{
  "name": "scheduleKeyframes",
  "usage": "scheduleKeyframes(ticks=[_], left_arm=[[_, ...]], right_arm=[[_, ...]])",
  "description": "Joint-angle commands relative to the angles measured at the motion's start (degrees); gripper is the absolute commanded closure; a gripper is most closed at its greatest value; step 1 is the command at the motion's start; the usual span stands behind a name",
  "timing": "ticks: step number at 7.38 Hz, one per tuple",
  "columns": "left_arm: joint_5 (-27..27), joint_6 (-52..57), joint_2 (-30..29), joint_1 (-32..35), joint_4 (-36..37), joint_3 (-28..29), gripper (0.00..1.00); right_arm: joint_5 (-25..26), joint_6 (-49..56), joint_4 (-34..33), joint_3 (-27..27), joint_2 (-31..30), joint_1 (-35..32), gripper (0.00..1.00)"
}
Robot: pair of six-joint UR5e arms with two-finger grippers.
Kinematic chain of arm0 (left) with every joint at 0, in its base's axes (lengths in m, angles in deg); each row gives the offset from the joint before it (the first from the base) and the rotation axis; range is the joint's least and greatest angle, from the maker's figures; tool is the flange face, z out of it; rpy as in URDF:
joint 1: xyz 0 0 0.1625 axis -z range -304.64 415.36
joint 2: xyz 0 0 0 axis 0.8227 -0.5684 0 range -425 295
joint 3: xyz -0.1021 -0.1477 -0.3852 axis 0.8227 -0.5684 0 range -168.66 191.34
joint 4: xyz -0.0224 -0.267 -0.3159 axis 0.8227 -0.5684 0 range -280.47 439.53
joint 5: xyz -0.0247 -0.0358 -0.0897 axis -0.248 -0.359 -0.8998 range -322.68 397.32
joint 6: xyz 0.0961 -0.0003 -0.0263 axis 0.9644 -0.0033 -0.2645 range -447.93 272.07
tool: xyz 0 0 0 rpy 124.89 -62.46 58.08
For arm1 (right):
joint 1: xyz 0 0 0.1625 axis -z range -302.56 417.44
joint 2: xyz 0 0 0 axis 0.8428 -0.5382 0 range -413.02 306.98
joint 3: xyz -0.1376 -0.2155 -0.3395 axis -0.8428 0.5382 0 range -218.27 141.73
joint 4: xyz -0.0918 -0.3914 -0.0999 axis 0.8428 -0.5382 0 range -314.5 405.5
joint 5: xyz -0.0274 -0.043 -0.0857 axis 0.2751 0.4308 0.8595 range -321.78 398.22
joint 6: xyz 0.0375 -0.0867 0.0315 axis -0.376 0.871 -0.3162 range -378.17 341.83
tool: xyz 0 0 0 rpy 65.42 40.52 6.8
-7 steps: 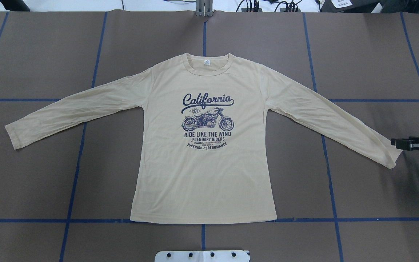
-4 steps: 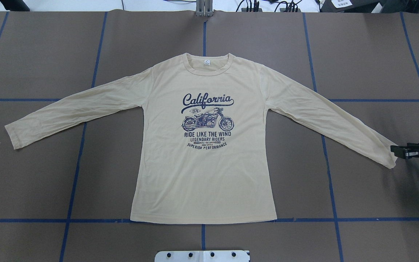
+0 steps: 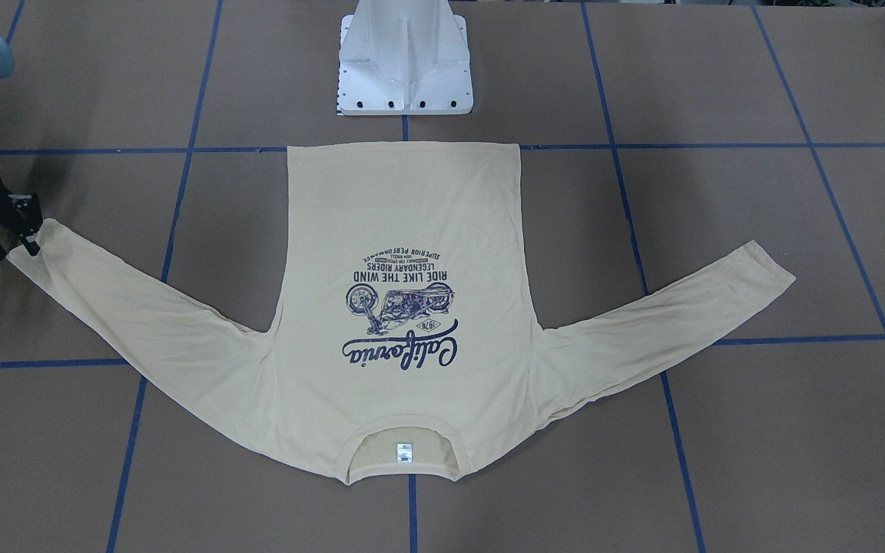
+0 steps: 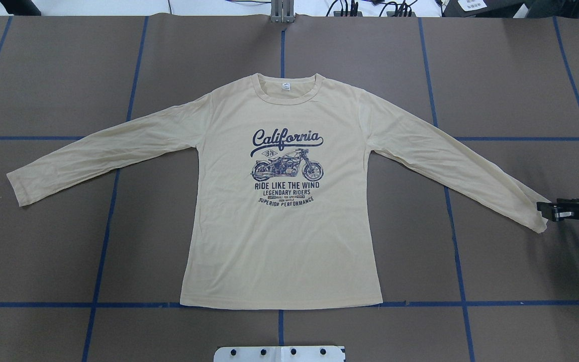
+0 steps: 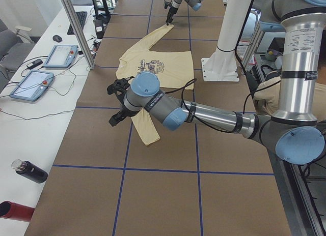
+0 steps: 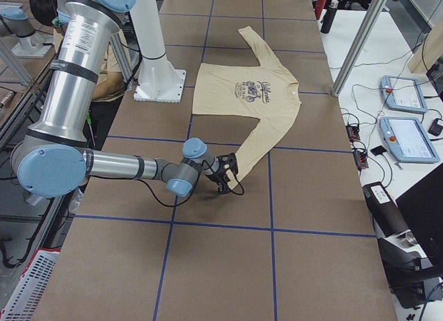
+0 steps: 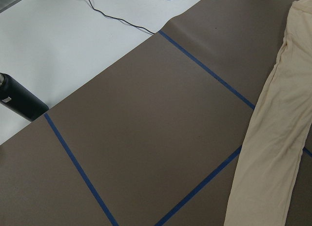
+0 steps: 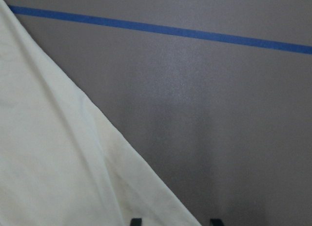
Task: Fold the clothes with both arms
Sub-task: 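Lower the right gripper and grasp the cuff of the sleeve nearest it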
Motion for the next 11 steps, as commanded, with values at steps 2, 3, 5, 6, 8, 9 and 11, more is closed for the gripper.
scheduleKeyframes(ticks=[2,3,5,6,8,9,11], left_arm=[[0.0,0.0,0.0,-0.1,0.0,0.0,0.00],[0.0,-0.1,0.0,0.0,0.0,0.0,0.00],[0.1,-0.1,0.0,0.0,0.0,0.0,0.00],[0.1,-0.1,0.0,0.0,0.0,0.0,0.00],[0.1,-0.1,0.0,-0.1,0.0,0.0,0.00],[0.1,-0.1,0.0,-0.1,0.0,0.0,0.00],[0.0,-0.1,0.0,0.0,0.0,0.0,0.00]], right_arm=[[1.1,0.2,-0.2,0.1,-0.2,0.6,0.46],[1.1,0.2,-0.3,0.2,-0.2,0.8,0.48],[2.0,0.2,-0.6,0.4,-0.2,1.3,0.54],[2.1,0.2,-0.6,0.4,-0.2,1.4,0.68],[2.1,0.2,-0.6,0.3,-0.1,1.3,1.00],[2.1,0.2,-0.6,0.0,0.0,1.3,1.00],[0.4,0.2,-0.7,-3.1,0.1,0.9,1.00]])
